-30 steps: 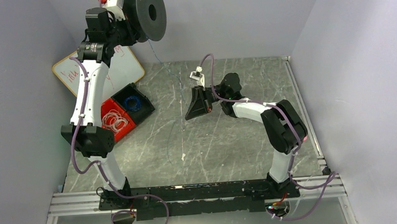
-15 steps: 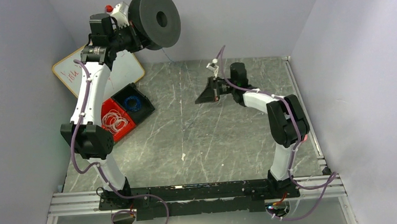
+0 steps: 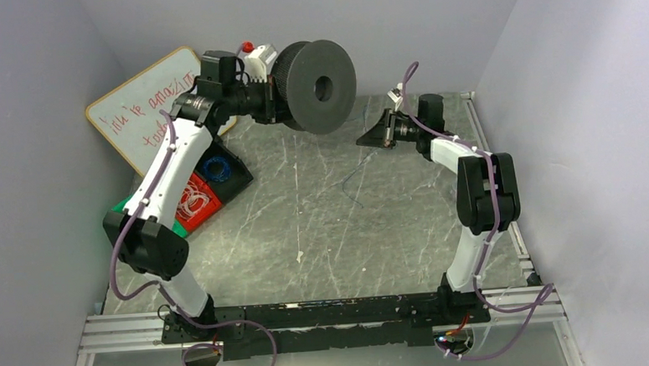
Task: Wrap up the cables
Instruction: Wrap the cable around the cable reel.
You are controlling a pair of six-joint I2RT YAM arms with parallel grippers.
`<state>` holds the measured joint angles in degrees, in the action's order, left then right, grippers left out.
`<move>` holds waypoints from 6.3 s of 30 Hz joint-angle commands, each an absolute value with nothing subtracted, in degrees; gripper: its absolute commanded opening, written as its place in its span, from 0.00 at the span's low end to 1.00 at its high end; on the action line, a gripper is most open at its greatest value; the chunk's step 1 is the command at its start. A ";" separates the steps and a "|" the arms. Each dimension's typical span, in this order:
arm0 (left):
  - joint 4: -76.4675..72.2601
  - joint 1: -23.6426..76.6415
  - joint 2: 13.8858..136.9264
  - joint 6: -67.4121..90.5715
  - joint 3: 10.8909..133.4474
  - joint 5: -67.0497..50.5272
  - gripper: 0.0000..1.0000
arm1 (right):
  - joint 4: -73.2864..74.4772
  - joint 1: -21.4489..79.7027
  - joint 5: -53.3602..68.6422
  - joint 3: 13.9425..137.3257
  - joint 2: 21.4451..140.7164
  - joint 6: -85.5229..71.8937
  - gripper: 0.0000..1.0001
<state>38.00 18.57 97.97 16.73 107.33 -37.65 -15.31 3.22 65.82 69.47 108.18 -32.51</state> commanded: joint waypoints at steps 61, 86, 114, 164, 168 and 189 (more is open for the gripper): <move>37.38 22.59 104.50 5.11 120.17 20.91 0.02 | -19.59 29.08 74.83 70.91 82.87 -31.00 0.02; 35.75 17.16 104.92 10.11 132.10 8.98 0.02 | -10.52 37.22 72.48 71.60 95.21 -21.48 0.04; 37.24 13.08 93.03 13.58 119.96 -34.19 0.02 | -3.44 26.32 70.42 73.54 104.28 -15.01 0.03; 34.20 30.93 82.61 -18.56 81.39 5.63 0.02 | -20.99 7.87 84.43 71.43 97.26 -34.99 0.07; 32.52 33.62 83.79 -19.85 80.82 11.19 0.02 | -29.42 7.91 84.96 69.70 96.18 -42.45 0.08; 32.53 35.14 92.06 -8.05 85.45 25.62 0.02 | -18.17 18.22 85.20 70.91 93.58 -31.10 0.10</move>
<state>35.22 35.46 92.03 -13.65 81.03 20.99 -21.30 14.66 82.96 69.43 94.39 -36.14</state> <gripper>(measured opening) 0.059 0.096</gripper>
